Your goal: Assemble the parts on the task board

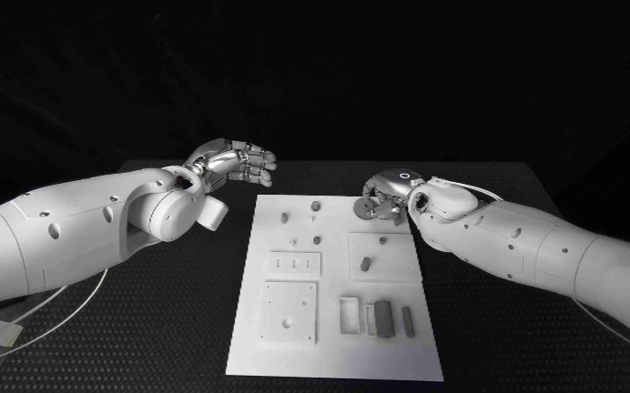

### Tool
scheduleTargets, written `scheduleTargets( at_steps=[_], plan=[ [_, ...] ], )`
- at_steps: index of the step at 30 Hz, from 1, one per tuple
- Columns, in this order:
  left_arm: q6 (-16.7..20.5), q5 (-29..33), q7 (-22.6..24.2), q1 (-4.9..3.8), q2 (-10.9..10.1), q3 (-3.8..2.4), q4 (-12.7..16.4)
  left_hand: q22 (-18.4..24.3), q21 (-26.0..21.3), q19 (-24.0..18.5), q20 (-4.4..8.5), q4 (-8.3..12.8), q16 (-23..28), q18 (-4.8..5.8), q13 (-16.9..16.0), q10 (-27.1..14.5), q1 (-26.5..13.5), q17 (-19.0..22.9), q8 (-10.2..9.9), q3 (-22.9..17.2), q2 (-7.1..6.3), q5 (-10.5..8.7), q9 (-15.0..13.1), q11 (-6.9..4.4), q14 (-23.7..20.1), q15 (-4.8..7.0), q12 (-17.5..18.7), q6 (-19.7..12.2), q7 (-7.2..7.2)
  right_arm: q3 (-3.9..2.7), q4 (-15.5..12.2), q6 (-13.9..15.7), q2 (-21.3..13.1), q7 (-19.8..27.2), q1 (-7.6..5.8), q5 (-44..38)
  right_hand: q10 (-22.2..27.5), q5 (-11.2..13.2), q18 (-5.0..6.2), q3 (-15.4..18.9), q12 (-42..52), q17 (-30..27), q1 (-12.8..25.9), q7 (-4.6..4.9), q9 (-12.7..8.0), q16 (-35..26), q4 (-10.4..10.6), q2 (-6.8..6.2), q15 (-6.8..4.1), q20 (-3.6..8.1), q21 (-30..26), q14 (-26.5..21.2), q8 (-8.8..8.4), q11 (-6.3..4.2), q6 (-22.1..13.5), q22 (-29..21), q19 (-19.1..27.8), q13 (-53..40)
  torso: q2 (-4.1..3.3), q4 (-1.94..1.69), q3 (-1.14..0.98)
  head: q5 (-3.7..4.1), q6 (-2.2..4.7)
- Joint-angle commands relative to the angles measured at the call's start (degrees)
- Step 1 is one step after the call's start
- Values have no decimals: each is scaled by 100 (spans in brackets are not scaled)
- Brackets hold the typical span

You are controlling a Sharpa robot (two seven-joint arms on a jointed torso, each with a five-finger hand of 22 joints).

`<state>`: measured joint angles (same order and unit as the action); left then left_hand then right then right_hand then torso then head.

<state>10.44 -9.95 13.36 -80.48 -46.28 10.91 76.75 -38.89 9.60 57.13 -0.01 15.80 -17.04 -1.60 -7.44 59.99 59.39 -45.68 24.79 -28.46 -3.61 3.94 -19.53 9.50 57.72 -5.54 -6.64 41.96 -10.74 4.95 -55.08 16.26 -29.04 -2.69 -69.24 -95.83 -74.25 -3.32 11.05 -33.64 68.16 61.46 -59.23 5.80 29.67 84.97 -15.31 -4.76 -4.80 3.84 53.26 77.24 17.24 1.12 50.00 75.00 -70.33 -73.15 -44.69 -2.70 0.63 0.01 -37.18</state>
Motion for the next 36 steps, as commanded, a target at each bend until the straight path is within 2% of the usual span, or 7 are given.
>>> scheduleTargets(
  at_steps=[1,6,18,27,36],
  plan=[
    [-48,-33,40,-7,0,-5,24,-8,-38,-3,21,4,20,-108,-6,5,-7,-9,-29,0,-19,-35,7,11,29,0,20,-4,-129,68,-7,-270,8,-137,107,-271,-35,-11,395,-24,40,16,2,161,44,31,31,114,-16,-3,37,42,84,-7,222,110,-20,2,-1,-5,-2,1,0],
    [-47,-33,40,-7,-5,-5,24,-9,-39,-3,21,5,22,-108,-7,6,-6,-11,-30,-1,-20,-35,7,11,30,1,21,-3,-130,68,-54,-149,-11,-136,107,-282,-47,-10,395,-27,67,31,30,154,53,39,23,170,-24,2,47,48,86,-14,234,112,-22,3,-1,0,-4,-5,-7],
    [-41,-36,39,-7,-26,-5,30,-11,-41,-2,21,4,26,-108,-8,10,-5,-16,-31,-2,-21,-36,7,10,32,0,22,1,-132,66,-281,156,-128,-197,97,-375,-61,-12,395,-23,98,36,100,135,75,47,35,128,-39,7,57,50,104,-32,285,108,-31,18,2,-3,1,-9,11],
    [-30,-36,41,-7,-45,-5,38,-13,-42,-1,21,4,29,-108,-9,12,-5,-19,-32,-2,-22,-36,7,10,33,0,24,4,-132,58,-475,360,-211,-280,10,-519,-73,-11,395,-34,113,62,100,127,83,56,31,109,-48,13,62,63,110,-41,304,107,-42,20,1,-6,0,-6,54],
    [-20,-36,42,-8,-68,-5,58,-14,-44,0,21,4,32,-108,-10,13,-5,-23,-33,-2,-25,-36,6,9,35,0,25,5,-132,46,-913,818,-319,-409,-104,-903,-96,-12,395,-55,131,72,103,115,92,65,42,14,-61,26,70,70,109,-54,324,102,-67,39,8,4,-1,-16,102]
  ],
)
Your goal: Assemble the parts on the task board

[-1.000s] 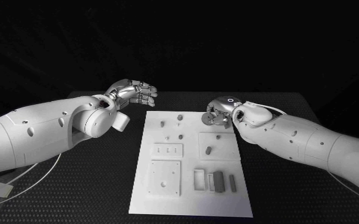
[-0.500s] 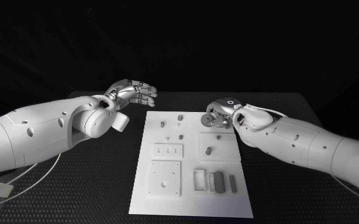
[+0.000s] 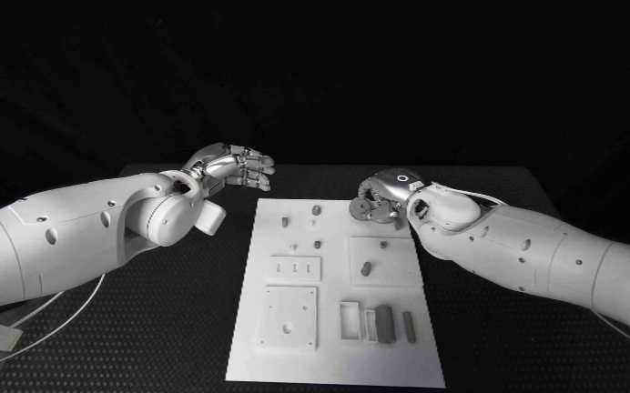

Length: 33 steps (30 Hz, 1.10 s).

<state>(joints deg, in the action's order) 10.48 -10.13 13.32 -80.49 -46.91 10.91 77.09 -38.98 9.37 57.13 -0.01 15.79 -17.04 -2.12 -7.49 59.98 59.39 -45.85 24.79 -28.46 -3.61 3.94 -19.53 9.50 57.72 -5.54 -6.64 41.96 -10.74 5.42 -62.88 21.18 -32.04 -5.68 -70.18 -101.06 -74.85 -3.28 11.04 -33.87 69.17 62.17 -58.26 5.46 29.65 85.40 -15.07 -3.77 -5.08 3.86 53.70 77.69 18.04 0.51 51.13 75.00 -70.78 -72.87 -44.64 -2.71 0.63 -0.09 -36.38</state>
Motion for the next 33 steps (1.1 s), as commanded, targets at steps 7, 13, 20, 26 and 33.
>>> scheduleTargets(
  at_steps=[7,13,20,26,33],
  plan=[
    [-16,-17,48,-8,-9,-5,23,-7,-22,0,21,4,35,-56,-6,14,-4,-9,-35,-1,-27,-36,7,9,36,0,27,7,-132,-2,-619,580,-71,-232,-24,-730,-45,-16,396,-58,26,11,-4,144,98,26,38,-142,-40,32,28,30,28,1,224,98,-40,35,-1,-5,-3,-29,58],
    [-12,-17,48,-8,-3,-5,17,-8,-23,1,21,3,37,-56,-6,15,-5,-11,-35,-1,-27,-36,7,9,37,0,28,8,-132,-2,-930,632,26,-355,-26,-954,-58,-15,396,-73,28,15,-5,139,101,29,62,-165,-44,36,29,33,29,-3,239,96,-54,50,1,-10,2,-75,77],
    [-10,-17,48,-8,18,-5,21,-9,-24,1,21,3,39,-56,-7,15,-5,-14,-38,-1,-29,-36,7,10,38,1,30,6,-132,-1,-980,671,301,-517,-25,-1130,-54,-15,396,-84,9,-6,2,136,103,26,90,-188,-46,36,27,25,26,-6,245,93,-60,79,-7,-18,8,-117,89],
    [-11,-17,50,-8,28,-5,30,-10,-25,2,21,3,41,-56,-7,15,-5,-16,-41,-1,-30,-36,8,10,39,1,32,4,-133,23,-799,632,585,-517,19,-1143,-58,-15,396,-90,10,-9,3,135,103,25,101,-193,-47,35,25,24,24,-7,247,92,-62,84,-14,-23,15,-147,93],
    [-18,-17,42,-12,50,-5,39,-11,-26,3,21,2,42,-56,-7,15,-5,-18,-43,-1,-30,-36,9,10,40,1,33,3,-133,31,-627,577,725,-520,94,-1148,-58,-16,396,-94,8,-4,1,135,103,26,105,-193,-48,35,24,26,22,-7,246,91,-63,87,-18,-42,16,-171,52]
  ],
)
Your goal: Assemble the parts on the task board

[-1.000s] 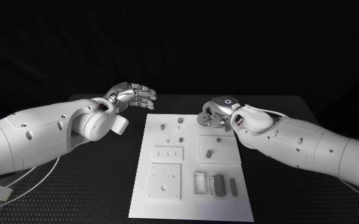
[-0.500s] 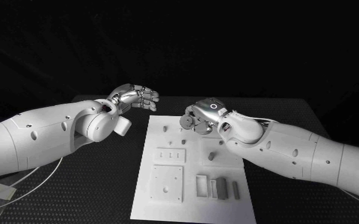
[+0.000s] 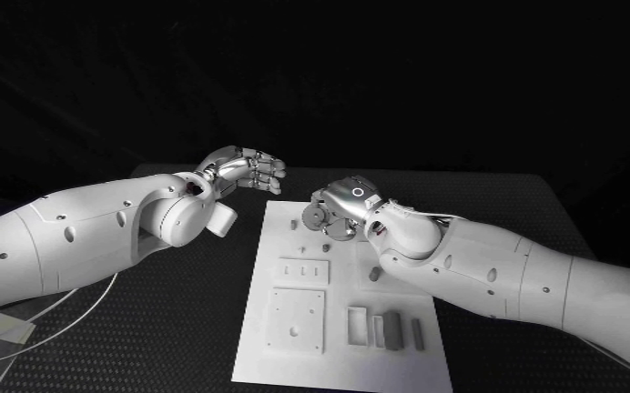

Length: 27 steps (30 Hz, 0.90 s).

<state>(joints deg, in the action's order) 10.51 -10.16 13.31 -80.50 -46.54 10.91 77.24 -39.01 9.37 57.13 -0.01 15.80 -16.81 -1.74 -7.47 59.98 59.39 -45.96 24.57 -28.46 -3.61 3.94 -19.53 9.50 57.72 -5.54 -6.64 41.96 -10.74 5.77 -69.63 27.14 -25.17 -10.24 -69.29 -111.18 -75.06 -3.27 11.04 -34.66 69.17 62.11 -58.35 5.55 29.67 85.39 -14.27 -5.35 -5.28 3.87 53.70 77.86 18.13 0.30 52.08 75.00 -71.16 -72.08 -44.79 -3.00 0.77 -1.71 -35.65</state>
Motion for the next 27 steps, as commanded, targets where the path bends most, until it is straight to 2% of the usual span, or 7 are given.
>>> scheduleTargets(
  at_steps=[1,5,8,10,17,21,27],
  plan=[
    [-22,-14,42,-12,12,-5,29,-8,-26,3,21,2,20,-94,-9,16,-6,-7,-21,-1,-30,-36,9,10,40,1,33,3,-134,-1,76,-23,61,-63,11,-136,-37,-16,396,-16,7,0,9,126,102,27,28,-33,-28,34,24,9,11,13,150,91,-24,10,-2,-3,-3,-24,-28],
    [-37,-14,39,-17,26,-5,29,-9,-26,3,21,2,21,-94,-9,16,-6,-8,-22,-1,-31,-36,9,10,40,1,34,3,-134,15,151,-38,114,-76,33,-155,-38,-16,396,-19,8,-2,7,126,102,27,29,-32,-28,34,23,8,10,13,149,91,-24,10,-14,-17,6,-23,-41],
    [-38,-26,47,-18,43,-6,20,-9,-27,3,21,1,22,-94,-10,16,-6,-9,-23,-1,-31,-37,9,10,41,1,35,3,-134,18,170,-34,127,-101,43,-165,-39,-16,396,-20,8,-2,8,126,102,27,32,-31,-28,34,22,8,9,13,149,90,-25,12,-9,-17,4,-24,-49],
    [-40,-25,53,-18,69,-5,-14,-10,-27,4,21,1,23,-94,-10,16,-7,-10,-24,-1,-30,-36,9,10,41,1,35,3,-134,22,185,-46,142,-118,44,-174,-40,-16,396,-21,10,2,8,126,102,28,34,-31,-29,33,22,10,8,13,149,90,-25,11,-6,-5,-2,-39,-65],
    [-59,-25,51,-15,132,7,-90,-11,-28,4,21,-1,26,-94,-10,16,-8,-12,-25,-1,-27,-36,9,11,41,1,37,3,-135,58,277,-131,189,-127,46,-190,-42,-16,396,-24,12,-3,6,126,102,27,38,-31,-29,33,21,8,6,13,149,90,-26,13,-8,19,5,-15,-78],
    [-62,-25,58,-15,138,9,-94,-11,-29,4,20,-3,28,-94,-10,16,-10,-14,-26,-1,-24,-36,9,11,41,0,38,3,-135,76,375,-149,230,-126,61,-190,-39,-15,396,-25,8,-4,5,126,102,27,39,-30,-29,32,20,8,5,13,148,90,-26,18,-4,5,-5,-6,-86],
    [-66,-25,58,-15,146,10,-93,-12,-31,4,20,-3,30,-94,-10,16,-10,-15,-27,-2,-22,-36,9,11,41,0,40,4,-135,80,479,-157,283,-129,83,-211,-40,-15,396,-27,8,-6,4,126,102,27,41,-28,-29,32,19,7,3,13,146,90,-26,20,-8,-5,-9,-2,-92]
  ],
)
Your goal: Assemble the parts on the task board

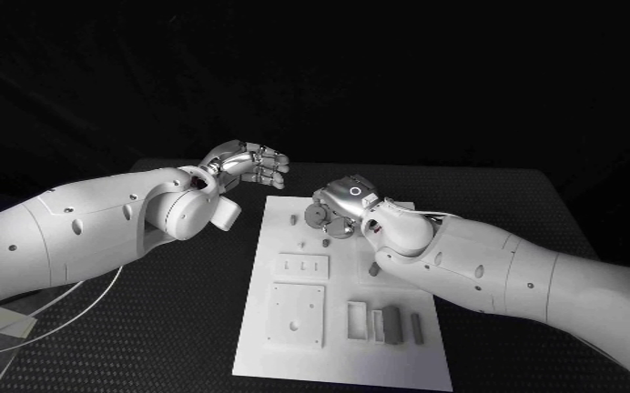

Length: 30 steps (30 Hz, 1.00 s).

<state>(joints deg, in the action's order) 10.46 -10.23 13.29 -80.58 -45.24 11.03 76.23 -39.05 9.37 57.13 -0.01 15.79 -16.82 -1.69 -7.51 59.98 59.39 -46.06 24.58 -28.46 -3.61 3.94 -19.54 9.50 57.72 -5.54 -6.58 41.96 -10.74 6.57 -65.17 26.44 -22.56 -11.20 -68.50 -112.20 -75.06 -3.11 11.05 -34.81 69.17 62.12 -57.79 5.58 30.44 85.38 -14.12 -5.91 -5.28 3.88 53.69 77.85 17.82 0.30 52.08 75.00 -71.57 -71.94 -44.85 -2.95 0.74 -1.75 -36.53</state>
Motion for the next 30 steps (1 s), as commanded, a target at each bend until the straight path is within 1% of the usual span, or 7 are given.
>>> scheduleTargets(
  at_steps=[1,4,8,10,19,22,30],
  plan=[
    [-61,-19,60,-7,16,-3,9,-9,-31,3,20,-3,31,-98,-7,16,-10,-7,-27,-1,-22,-36,9,12,41,0,34,4,-135,1,55,-100,31,-31,6,-109,-43,-32,395,-12,13,-3,-52,123,25,28,26,28,-29,30,19,10,34,13,146,90,14,3,-3,-12,-4,2,-11],
    [-60,-19,59,-7,20,-3,4,-9,-32,3,20,-3,32,-98,-7,16,-10,-8,-28,-1,-21,-37,9,12,41,0,35,4,-134,5,132,-140,61,-32,9,-92,-41,-32,395,-13,11,-1,-53,123,25,29,27,29,-29,30,19,11,33,13,146,90,14,6,0,-13,-1,1,-12],
    [-56,-19,60,-7,23,-3,-3,-10,-33,3,20,-2,34,-97,-7,15,-11,-9,-29,-1,-23,-37,9,12,41,0,36,4,-135,14,248,-149,110,-21,37,-69,-43,-32,395,-14,13,1,-52,123,25,29,29,33,-29,29,18,12,32,13,145,90,14,6,3,-5,-6,-14,-22],
    [-56,-19,60,-7,23,-3,-1,-10,-33,3,20,-2,34,-98,-7,15,-10,-10,-29,0,-23,-37,9,12,41,0,37,4,-135,15,264,-156,124,-17,49,-66,-44,-32,395,-14,16,4,-53,123,25,30,30,35,-29,29,18,13,31,13,145,89,14,4,2,-3,-10,-15,-24],
    [-62,-19,60,-8,29,-3,-3,-12,-35,3,20,-1,38,-97,-7,15,-11,-13,-31,0,-23,-37,9,12,42,0,39,4,-135,20,299,-158,178,-3,67,-54,-42,-32,395,-16,14,-1,-55,124,25,30,30,40,-29,29,17,11,29,13,144,90,14,9,2,-5,-8,-21,-27],
    [-64,-19,59,-8,29,-3,-1,-12,-36,3,20,-1,39,-97,-8,15,-11,-14,-32,1,-23,-37,9,12,42,0,40,4,-136,20,309,-167,197,-1,73,-46,-42,-31,395,-16,15,-9,-56,124,25,28,30,41,-29,28,17,8,28,13,143,90,14,9,1,-2,-11,-27,-36],
    [-65,-19,59,-8,29,-3,-1,-14,-37,3,20,0,42,-97,-8,16,-11,-17,-33,1,-23,-37,9,12,43,0,42,5,-136,22,384,-175,232,-13,84,-55,-37,-31,395,-16,10,-10,-56,125,25,28,30,43,-29,27,15,7,24,14,141,90,15,16,5,-3,-7,-24,-37]
  ],
)
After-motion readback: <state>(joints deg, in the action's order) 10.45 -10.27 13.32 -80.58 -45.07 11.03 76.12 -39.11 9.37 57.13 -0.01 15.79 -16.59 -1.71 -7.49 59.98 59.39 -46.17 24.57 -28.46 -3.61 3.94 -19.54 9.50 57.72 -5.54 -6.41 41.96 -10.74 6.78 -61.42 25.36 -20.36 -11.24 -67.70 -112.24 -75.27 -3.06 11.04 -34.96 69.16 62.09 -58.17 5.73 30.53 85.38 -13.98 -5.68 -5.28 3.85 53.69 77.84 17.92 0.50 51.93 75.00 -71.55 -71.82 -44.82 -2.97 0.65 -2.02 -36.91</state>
